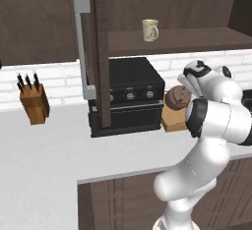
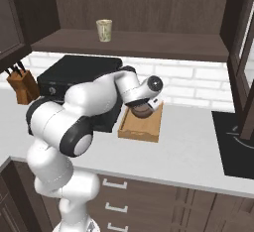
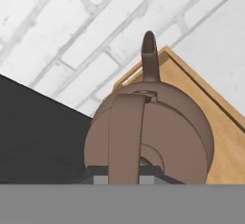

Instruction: Pick the kettle from the counter and place it on the tray. Then pick the mug from the cabinet and place it on the tray. Then close the cabinet doors.

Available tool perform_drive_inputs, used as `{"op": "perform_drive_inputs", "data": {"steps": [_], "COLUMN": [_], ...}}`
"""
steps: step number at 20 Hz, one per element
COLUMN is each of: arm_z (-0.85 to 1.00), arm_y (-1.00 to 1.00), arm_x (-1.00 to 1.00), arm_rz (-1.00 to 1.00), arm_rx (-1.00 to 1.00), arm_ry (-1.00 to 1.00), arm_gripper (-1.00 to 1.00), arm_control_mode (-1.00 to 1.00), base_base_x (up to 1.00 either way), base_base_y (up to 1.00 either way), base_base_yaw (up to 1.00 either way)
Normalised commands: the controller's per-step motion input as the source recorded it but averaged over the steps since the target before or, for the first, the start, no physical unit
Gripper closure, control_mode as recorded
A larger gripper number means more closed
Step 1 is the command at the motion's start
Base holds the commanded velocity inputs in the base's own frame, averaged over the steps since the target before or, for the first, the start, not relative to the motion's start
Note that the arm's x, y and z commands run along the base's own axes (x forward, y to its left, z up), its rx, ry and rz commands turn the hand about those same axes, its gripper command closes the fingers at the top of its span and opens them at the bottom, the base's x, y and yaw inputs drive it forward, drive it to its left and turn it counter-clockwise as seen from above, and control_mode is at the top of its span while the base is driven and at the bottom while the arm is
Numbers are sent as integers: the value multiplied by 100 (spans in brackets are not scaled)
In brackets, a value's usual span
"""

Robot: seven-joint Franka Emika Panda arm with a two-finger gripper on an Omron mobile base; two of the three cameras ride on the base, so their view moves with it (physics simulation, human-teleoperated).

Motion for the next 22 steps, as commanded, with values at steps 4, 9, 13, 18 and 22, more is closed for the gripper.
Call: {"op": "perform_drive_inputs", "data": {"steps": [4, 9, 13, 18, 22], "arm_z": [-29, -3, -4, -15, -27], "arm_y": [0, 0, 0, 0, 0], "arm_x": [19, 28, 32, 12, 2], "arm_rz": [0, 0, 0, 1, 0], "arm_rx": [0, 0, 0, 0, 0], "arm_ry": [0, 0, 0, 6, 12], "arm_gripper": [100, 100, 100, 100, 100], "arm_control_mode": [-100, -100, -100, -100, -100], "base_base_x": [0, 0, 0, 0, 0], "base_base_y": [0, 0, 0, 0, 0], "base_base_yaw": [0, 0, 0, 0, 0]}}
